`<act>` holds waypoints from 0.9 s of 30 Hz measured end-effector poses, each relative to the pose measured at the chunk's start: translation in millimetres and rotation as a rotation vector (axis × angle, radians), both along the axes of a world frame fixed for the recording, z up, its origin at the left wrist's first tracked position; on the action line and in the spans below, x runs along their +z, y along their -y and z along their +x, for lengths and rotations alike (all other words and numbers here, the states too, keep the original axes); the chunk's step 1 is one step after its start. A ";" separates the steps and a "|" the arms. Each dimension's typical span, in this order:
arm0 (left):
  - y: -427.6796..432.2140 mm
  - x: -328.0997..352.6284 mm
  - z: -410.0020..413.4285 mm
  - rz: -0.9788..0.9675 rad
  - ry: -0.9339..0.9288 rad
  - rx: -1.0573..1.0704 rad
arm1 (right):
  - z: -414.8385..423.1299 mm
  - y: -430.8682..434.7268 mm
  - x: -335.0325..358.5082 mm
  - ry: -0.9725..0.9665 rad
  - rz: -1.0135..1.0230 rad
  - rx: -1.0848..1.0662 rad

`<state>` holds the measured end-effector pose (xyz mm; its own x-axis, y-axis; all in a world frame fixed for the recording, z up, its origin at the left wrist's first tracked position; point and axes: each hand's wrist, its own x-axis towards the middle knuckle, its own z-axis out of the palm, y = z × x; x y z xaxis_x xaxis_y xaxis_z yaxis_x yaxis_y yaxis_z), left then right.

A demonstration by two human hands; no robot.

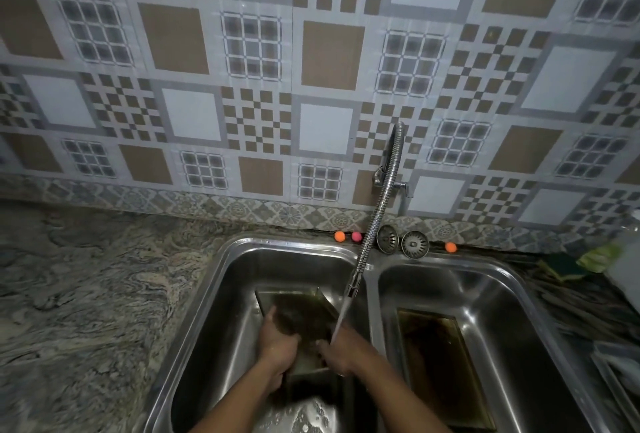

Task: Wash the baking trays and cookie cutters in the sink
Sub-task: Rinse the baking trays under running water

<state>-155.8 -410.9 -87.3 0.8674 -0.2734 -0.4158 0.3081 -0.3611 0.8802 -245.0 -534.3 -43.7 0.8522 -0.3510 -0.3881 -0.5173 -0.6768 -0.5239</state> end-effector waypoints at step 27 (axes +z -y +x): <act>1.3 32.1 -17.5 -0.282 0.055 -0.151 | 10.3 15.6 -2.8 0.035 -0.170 -0.088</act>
